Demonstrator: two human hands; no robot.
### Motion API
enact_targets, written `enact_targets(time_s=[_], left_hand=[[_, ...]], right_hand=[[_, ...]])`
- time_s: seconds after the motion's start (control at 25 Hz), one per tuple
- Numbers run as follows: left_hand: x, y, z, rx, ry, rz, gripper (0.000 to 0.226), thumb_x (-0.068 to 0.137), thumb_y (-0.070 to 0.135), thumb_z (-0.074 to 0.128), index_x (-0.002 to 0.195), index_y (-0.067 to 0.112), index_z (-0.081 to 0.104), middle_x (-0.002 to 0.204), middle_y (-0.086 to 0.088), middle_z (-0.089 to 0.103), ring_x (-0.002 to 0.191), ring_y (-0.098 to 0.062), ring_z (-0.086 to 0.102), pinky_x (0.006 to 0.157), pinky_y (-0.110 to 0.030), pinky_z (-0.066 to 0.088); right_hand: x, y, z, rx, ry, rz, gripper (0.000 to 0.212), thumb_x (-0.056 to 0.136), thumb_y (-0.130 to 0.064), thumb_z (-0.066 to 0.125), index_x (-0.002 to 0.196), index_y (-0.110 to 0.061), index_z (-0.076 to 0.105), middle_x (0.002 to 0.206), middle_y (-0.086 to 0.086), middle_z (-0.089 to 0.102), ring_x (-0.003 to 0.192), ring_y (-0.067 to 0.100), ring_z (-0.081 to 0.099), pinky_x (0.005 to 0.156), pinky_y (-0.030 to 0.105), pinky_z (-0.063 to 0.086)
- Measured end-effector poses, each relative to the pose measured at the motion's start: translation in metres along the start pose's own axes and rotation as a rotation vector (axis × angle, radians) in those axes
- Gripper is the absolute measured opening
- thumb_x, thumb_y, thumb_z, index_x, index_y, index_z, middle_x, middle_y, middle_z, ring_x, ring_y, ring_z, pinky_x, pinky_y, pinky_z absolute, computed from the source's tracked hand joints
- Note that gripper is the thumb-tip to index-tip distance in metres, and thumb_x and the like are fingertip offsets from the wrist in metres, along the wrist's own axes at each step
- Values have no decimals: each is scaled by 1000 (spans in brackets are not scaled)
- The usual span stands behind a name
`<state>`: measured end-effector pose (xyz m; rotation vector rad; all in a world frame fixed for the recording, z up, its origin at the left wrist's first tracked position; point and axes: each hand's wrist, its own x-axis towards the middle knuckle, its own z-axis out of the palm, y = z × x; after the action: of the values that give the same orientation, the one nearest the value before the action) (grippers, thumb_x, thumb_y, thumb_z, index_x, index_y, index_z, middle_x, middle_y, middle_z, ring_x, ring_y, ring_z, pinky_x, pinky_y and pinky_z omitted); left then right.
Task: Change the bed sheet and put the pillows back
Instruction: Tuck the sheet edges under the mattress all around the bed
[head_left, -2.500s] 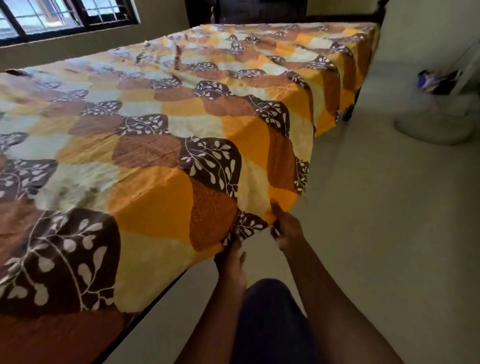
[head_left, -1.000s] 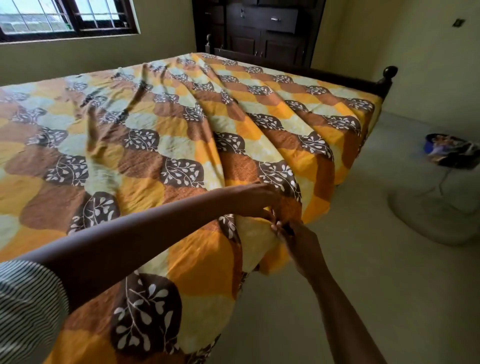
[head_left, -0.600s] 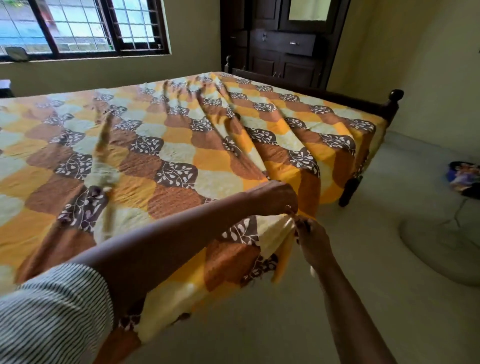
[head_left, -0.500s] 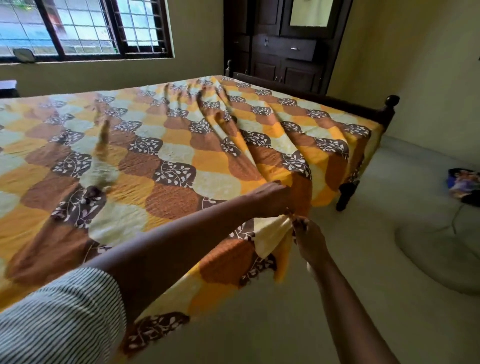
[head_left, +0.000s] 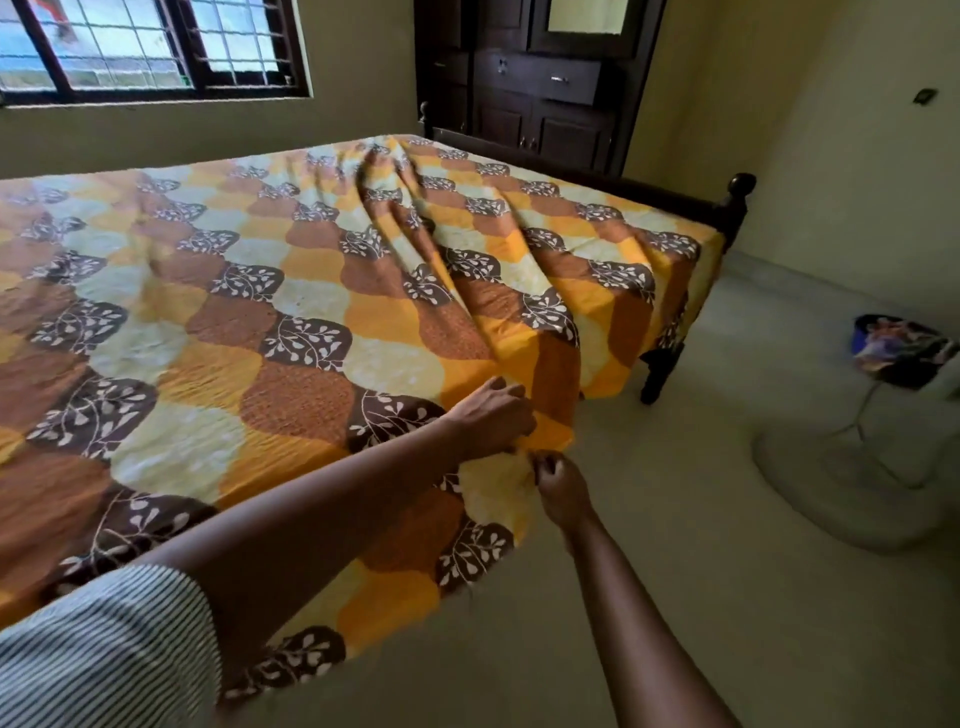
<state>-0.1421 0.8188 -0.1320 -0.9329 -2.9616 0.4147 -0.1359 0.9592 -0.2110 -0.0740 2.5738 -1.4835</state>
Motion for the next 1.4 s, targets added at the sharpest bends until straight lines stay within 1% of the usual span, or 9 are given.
enact_targets(time_s=[0.16, 0.44, 0.64, 0.84, 1.0, 1.08, 1.2, 1.28, 1.4], left_hand=[[9, -22, 21, 82, 341, 202, 18, 78, 16, 64, 62, 25, 64, 61, 6, 58, 61, -16, 59, 66, -24, 26], [11, -21, 43, -183, 506, 182, 20, 62, 15, 82, 74, 27, 71, 74, 6, 66, 82, -12, 57, 74, -25, 27], [-64, 38, 36, -664, 388, -174, 26, 91, 25, 55, 116, 25, 64, 127, 5, 56, 122, -17, 43, 100, -33, 31], [-165, 73, 37, -1324, 193, -378, 27, 93, 13, 50, 118, 14, 61, 117, 8, 56, 104, -3, 55, 85, -17, 49], [-223, 108, 96, -2066, 189, -968, 24, 96, 20, 45, 109, 10, 63, 107, -4, 66, 103, -19, 61, 76, -21, 50], [-243, 128, 127, -2339, 256, -1290, 28, 96, 25, 45, 116, 12, 58, 115, -7, 63, 109, -23, 58, 85, -30, 47], [-255, 141, 156, -2584, 642, -1621, 36, 93, 24, 51, 128, 15, 49, 125, -8, 52, 115, -25, 48, 98, -41, 39], [-256, 136, 165, -2574, 974, -1638, 46, 74, 25, 75, 116, 18, 56, 120, -2, 55, 116, -23, 49, 93, -42, 43], [-249, 130, 166, -2542, 1044, -1665, 51, 70, 24, 78, 115, 16, 56, 131, -5, 54, 111, -20, 54, 76, -35, 54]], right_hand=[[-17, 3, 8, 133, 11, 40, 11, 94, -21, 51, 99, -13, 57, 92, 2, 57, 87, 19, 52, 70, 25, 34], [-16, 14, 36, 225, 198, 204, 20, 87, -33, 63, 76, -17, 67, 75, -2, 61, 77, 14, 53, 72, 24, 37], [-63, 18, 66, 537, 191, 411, 31, 92, -25, 56, 120, -12, 56, 120, 8, 61, 106, 21, 57, 86, 35, 45], [-106, 30, 126, 844, -110, 568, 44, 96, -25, 47, 136, -11, 36, 144, 16, 39, 126, 32, 45, 79, 29, 46], [-111, 41, 169, 953, -349, 709, 76, 68, -56, 72, 130, -27, 37, 118, 4, 52, 104, 21, 53, 83, 35, 49], [-110, 45, 176, 1084, -391, 694, 53, 84, -44, 59, 131, -28, 42, 119, 2, 52, 111, 20, 49, 95, 39, 41], [-107, 36, 176, 1138, -448, 657, 61, 63, -35, 72, 119, -20, 53, 122, 7, 56, 105, 20, 56, 89, 35, 46], [-110, 34, 179, 1081, -484, 644, 69, 67, -30, 76, 129, -17, 48, 131, 9, 53, 117, 26, 52, 88, 35, 46], [-113, 39, 176, 872, -432, 699, 41, 88, -22, 61, 127, -21, 46, 140, 9, 46, 129, 28, 43, 94, 40, 40]])
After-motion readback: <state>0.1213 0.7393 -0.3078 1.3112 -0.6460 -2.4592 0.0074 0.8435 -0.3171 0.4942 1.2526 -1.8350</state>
